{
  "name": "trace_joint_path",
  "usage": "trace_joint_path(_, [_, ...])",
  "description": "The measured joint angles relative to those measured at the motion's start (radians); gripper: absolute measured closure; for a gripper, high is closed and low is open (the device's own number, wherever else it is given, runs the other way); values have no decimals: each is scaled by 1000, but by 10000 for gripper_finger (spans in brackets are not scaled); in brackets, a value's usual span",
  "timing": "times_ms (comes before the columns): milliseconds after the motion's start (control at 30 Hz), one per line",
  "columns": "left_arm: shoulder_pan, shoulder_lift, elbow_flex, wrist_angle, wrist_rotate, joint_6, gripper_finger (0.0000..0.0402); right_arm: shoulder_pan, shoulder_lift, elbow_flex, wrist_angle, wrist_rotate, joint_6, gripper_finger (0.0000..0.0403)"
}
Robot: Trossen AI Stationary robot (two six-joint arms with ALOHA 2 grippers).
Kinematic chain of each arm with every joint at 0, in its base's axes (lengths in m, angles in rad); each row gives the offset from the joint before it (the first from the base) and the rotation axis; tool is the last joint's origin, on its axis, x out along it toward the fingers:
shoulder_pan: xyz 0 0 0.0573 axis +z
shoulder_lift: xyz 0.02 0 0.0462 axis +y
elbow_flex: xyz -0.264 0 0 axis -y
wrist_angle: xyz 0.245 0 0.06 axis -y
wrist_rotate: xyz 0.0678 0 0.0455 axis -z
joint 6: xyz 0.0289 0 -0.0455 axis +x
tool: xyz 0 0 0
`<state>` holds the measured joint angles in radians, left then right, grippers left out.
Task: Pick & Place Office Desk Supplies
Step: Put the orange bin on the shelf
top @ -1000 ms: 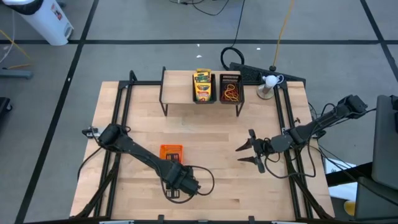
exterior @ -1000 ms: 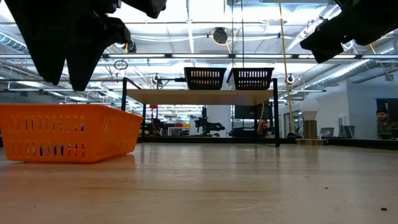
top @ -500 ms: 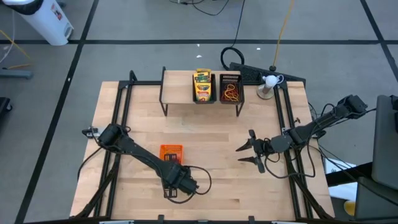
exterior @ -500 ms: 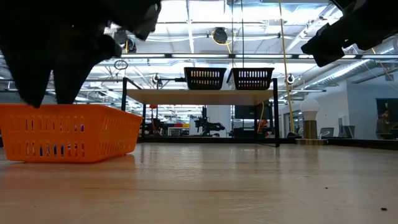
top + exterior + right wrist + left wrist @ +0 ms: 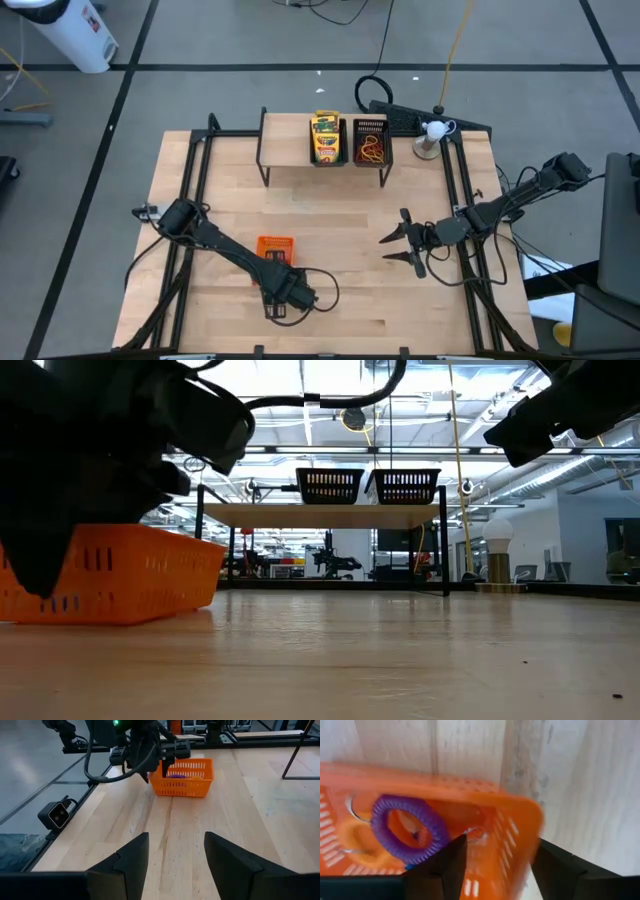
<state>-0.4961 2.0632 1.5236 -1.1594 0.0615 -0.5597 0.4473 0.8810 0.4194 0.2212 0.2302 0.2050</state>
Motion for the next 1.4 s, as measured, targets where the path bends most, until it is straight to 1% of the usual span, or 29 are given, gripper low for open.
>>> trace_joint_path(67, [0,0,-4,3,1,0,215,0,0,0,0,0,0,220])
trace_joint_path(100, [0,0,-5,1,1,1,232,0,0,0,0,0,0,220])
trace_joint_path(167, [0,0,-5,1,-4,6,279,0,0,0,0,0,0,220])
trace_joint_path(267, [3,0,-6,1,-19,10,370,0,0,0,0,0,0,220])
trace_joint_path(300, [6,0,-6,-1,-30,13,385,0,0,0,0,0,0,220])
trace_joint_path(467, [26,0,7,-54,-39,7,397,0,0,0,0,0,0,220])
trace_joint_path(600, [46,-2,70,-149,-57,9,399,0,0,0,0,0,0,220])
trace_joint_path(767, [66,-4,232,-275,-151,51,400,0,0,0,0,0,-3,220])
trace_joint_path(933, [87,-5,440,-406,-269,81,400,0,0,0,0,0,-4,220])
trace_joint_path(1000, [100,-9,509,-415,-316,111,400,0,0,0,0,0,-8,220])
trace_joint_path(1100, [122,-34,582,-409,-361,167,401,0,0,0,-1,0,-8,220])
trace_joint_path(1200, [156,-79,612,-410,-407,184,401,0,0,0,-1,0,-8,220])
trace_joint_path(1400, [251,-158,612,-411,-447,236,401,0,0,0,-2,0,-9,220])
